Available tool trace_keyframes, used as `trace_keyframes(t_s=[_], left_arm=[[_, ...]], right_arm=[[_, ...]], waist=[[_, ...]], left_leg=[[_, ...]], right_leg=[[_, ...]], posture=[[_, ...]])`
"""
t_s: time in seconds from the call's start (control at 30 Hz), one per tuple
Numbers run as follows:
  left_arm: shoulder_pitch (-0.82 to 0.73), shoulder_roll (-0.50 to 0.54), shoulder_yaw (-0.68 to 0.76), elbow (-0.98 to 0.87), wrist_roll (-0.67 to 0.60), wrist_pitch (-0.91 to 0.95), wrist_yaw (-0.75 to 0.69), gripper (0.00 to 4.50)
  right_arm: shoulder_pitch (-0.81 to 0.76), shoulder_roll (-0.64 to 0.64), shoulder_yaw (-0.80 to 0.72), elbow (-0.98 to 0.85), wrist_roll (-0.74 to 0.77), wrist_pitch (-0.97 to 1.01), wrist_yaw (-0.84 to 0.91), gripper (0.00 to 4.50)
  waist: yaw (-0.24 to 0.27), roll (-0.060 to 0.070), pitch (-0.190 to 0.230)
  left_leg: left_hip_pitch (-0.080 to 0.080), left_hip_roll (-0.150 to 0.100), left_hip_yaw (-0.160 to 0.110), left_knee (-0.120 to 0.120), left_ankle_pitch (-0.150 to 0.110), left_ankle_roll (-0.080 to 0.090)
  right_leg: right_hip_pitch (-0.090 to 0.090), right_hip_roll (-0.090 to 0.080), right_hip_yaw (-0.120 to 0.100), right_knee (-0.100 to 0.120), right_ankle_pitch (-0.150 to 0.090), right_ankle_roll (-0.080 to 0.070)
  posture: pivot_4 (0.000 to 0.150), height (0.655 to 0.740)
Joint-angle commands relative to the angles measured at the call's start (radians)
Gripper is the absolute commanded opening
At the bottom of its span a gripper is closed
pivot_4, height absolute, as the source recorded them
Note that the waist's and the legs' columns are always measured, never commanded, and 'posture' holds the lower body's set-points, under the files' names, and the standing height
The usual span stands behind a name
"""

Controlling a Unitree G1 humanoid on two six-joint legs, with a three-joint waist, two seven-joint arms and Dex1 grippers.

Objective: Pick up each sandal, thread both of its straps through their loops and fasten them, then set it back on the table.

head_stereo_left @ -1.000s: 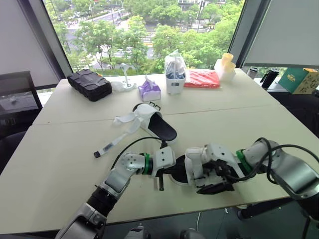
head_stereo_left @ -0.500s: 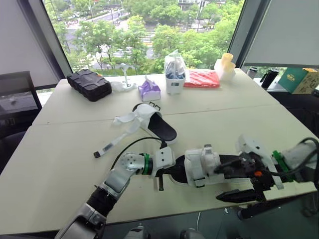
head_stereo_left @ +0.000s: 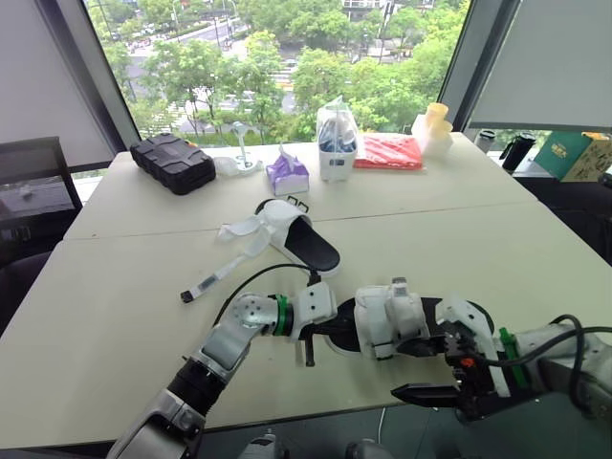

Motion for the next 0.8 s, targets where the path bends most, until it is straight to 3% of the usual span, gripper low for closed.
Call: trace_keyframes(t_s=[0.03,0.7,0.8], left_arm=[[0.006,0.006,-0.015,0.03,0.029,0.011,0.009,0.0],[0.012,0.008,-0.016,0.009,0.026,0.029,0.006,0.0],[0.013,0.008,-0.016,0.007,0.026,0.032,0.005,0.0]], right_arm=[[-0.001,0.009,0.004,-0.001,-0.015,-0.042,-0.008,4.24],[-0.099,0.058,0.152,0.075,-0.028,-0.021,-0.018,4.24],[-0.118,0.07,0.171,0.112,-0.042,-0.013,-0.031,3.34]], waist=[[0.0,0.0,0.0],[-0.001,0.0,0.0],[-0.001,0.0,0.0]], left_leg=[[0.0,0.0,0.0,0.0,0.0,0.0],[0.0,0.0,0.0,0.0,0.0,0.0],[0.001,0.0,0.0,0.0,0.0,0.0]], right_leg=[[0.0,0.0,0.0,0.0,0.0,0.0],[0.001,0.0,0.0,0.0,0.0,0.0],[0.001,0.0,0.0,0.0,0.0,0.0]], posture=[[0.15,0.74],[0.15,0.74],[0.15,0.74]])
